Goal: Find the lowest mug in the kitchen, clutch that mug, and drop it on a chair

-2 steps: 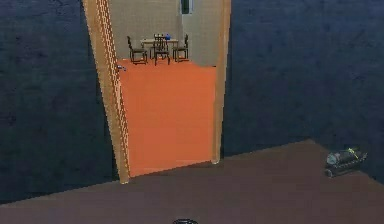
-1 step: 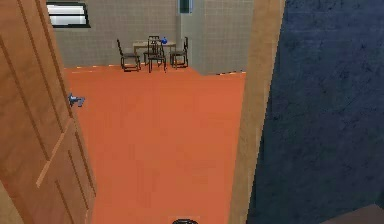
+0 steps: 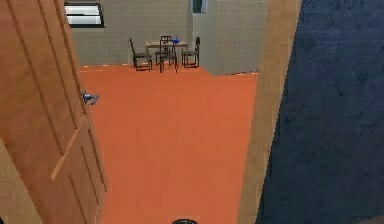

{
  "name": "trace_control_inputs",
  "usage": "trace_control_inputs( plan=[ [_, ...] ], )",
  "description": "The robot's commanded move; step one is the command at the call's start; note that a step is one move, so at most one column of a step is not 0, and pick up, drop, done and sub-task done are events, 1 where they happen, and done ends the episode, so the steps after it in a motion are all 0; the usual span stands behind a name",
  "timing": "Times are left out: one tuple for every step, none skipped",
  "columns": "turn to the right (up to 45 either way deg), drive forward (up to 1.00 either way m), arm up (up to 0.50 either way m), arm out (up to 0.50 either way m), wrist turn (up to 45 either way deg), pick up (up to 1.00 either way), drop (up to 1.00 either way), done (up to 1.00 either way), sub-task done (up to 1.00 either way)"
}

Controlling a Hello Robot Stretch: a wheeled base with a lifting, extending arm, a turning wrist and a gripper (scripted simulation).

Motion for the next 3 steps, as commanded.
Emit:
trace_control_inputs(
  plan=[
    [0.0, 1.00, 0.00, 0.00, 0.0, 0.00, 0.00, 0.00, 0.00],
    [0.0, 1.00, 0.00, 0.00, 0.0, 0.00, 0.00, 0.00, 0.00],
    [0.0, 1.00, 0.00, 0.00, 0.0, 0.00, 0.00, 0.00, 0.00]
  ],
)
